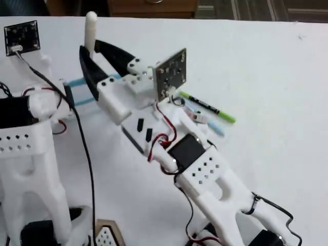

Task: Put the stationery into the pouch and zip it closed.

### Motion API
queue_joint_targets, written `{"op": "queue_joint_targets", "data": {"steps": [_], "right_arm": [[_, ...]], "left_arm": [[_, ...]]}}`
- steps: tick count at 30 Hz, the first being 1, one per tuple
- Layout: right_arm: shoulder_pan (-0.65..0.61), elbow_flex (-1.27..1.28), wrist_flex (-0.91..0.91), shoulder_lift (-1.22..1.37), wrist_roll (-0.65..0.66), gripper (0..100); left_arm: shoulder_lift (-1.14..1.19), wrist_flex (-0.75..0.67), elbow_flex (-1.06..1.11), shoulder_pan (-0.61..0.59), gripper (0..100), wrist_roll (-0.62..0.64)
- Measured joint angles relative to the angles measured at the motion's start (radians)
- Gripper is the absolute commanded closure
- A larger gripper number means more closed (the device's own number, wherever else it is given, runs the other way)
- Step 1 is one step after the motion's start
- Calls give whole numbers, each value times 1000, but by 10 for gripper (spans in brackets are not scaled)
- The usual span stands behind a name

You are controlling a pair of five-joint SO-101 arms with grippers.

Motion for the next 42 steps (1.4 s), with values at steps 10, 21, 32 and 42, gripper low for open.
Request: {"op": "queue_joint_targets", "data": {"steps": [10,21,32,42], "right_arm": [[18,52,-14,-3,5,981],[29,35,2,-66,5,981],[14,68,14,-11,5,981],[-26,68,77,104,5,723]], "left_arm": [[5,-3,2,0,976,2],[180,-23,-17,-66,976,2],[201,-26,-11,-69,976,2],[201,-26,-9,-69,976,2]]}}
